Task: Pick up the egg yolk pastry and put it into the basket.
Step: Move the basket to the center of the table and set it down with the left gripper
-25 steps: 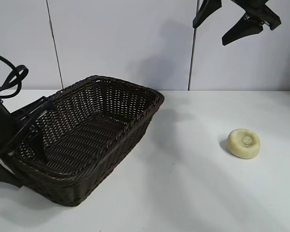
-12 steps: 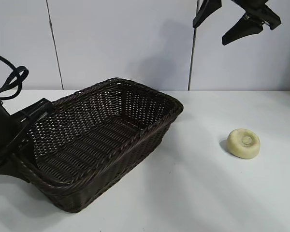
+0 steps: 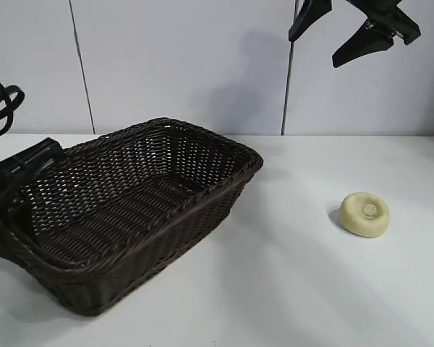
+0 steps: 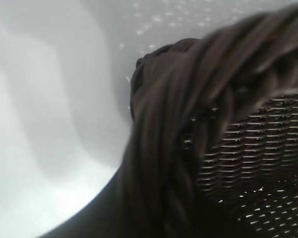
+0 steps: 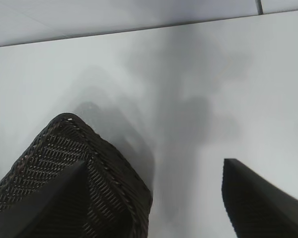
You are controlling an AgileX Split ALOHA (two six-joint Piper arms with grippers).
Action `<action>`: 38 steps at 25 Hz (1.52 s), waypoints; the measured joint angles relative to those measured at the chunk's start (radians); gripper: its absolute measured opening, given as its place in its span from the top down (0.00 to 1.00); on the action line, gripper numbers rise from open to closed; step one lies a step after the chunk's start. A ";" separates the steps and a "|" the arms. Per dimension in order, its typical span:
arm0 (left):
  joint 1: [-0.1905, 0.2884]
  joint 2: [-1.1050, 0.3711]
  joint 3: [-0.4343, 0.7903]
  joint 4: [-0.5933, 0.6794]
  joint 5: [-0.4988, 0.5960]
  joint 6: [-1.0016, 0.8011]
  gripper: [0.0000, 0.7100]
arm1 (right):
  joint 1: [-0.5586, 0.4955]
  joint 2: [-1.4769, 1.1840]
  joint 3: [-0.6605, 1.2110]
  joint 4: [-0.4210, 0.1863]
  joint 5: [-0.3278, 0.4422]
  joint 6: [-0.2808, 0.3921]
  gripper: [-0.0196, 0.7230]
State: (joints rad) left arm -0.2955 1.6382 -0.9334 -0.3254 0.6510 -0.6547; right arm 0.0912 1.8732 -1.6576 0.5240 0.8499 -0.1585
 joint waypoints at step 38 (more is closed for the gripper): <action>0.017 0.386 -0.681 -0.007 0.490 0.681 0.86 | 0.000 0.000 0.000 0.000 0.045 0.000 0.25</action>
State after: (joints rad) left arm -0.2782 2.0240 -1.6146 -0.3323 1.1405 0.0266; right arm 0.0912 1.8732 -1.6576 0.5240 0.8949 -0.1585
